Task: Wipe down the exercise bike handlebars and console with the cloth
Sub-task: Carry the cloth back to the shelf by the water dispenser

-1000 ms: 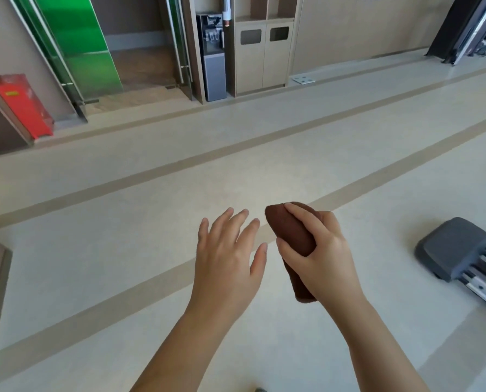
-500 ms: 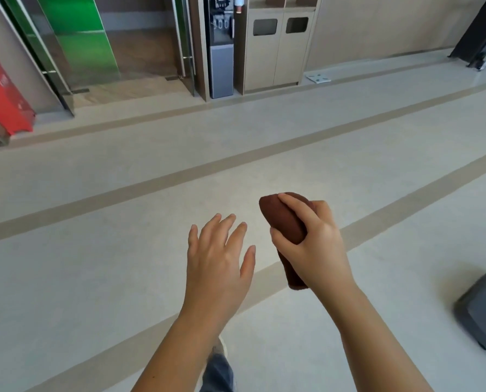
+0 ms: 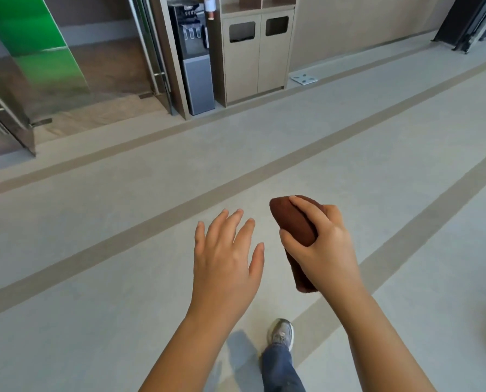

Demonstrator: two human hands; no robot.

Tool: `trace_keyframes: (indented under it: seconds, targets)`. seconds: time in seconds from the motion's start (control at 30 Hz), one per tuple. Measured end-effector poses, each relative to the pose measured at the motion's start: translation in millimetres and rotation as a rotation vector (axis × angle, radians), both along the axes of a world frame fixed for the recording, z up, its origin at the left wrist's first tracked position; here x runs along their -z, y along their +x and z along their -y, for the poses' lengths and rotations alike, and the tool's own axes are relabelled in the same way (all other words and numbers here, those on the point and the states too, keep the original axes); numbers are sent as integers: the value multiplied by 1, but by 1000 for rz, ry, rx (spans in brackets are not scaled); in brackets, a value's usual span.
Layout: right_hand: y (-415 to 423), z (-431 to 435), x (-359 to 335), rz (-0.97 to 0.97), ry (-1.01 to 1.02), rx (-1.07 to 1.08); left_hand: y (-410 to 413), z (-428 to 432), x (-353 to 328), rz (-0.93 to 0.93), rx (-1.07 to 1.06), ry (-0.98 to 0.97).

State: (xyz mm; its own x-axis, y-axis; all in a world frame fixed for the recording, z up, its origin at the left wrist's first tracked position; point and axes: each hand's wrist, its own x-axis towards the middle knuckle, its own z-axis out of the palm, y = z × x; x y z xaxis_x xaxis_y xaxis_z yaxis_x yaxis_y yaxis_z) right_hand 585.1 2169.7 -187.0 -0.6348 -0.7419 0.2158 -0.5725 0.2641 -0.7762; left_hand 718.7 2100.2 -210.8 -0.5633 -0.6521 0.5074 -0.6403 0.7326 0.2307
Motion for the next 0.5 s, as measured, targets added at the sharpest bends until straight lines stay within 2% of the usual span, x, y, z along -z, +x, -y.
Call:
trace_keyframes:
  seconds: [0.3, 0.5]
  targets:
    - [-191, 167, -10, -16, -47, 30, -201, 180, -13, 57, 11, -68]
    - [-284, 276, -22, -25, -20, 23, -290, 283, -22, 94, -52, -68]
